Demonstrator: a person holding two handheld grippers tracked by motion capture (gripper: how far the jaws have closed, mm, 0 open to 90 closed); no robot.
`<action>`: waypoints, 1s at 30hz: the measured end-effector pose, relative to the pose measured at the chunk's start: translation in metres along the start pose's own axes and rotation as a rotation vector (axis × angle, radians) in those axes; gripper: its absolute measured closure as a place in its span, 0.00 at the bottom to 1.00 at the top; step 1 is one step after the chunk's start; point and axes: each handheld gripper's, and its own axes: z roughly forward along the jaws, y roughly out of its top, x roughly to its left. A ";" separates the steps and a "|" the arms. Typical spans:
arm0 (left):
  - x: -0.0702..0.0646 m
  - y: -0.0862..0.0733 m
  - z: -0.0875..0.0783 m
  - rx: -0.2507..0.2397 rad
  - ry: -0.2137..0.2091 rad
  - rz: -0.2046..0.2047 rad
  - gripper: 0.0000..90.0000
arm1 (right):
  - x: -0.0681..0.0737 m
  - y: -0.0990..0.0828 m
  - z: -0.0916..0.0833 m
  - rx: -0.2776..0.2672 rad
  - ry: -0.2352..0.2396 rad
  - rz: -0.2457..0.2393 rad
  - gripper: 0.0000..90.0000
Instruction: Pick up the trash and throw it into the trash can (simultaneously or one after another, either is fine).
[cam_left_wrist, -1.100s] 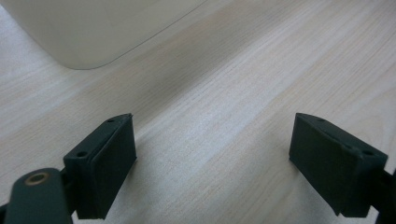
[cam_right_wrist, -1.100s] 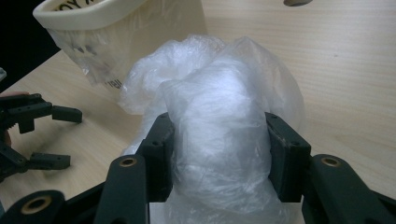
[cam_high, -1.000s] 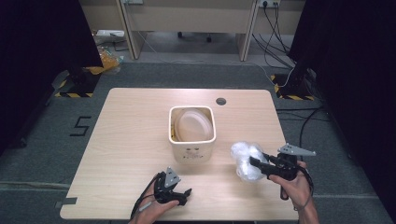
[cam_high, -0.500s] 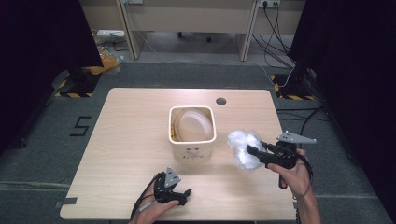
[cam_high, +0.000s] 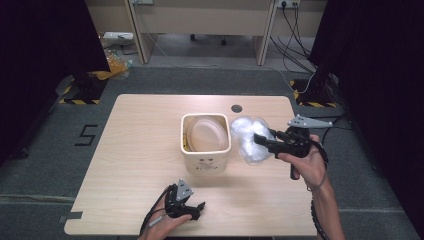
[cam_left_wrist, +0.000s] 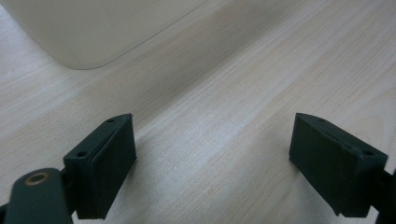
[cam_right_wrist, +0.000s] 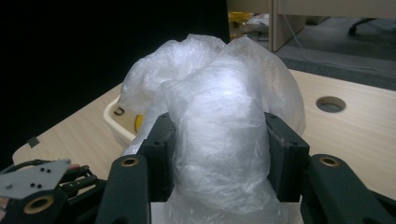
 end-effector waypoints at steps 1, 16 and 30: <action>0.000 0.000 0.000 0.000 0.000 0.000 0.15 | 0.002 0.004 0.005 0.000 0.012 -0.005 0.58; 0.000 0.000 0.000 0.002 -0.001 0.002 0.15 | 0.026 0.041 0.076 0.072 0.087 -0.037 0.58; 0.000 0.000 0.000 0.002 -0.002 -0.002 0.15 | 0.029 0.044 0.132 0.143 0.111 -0.001 0.58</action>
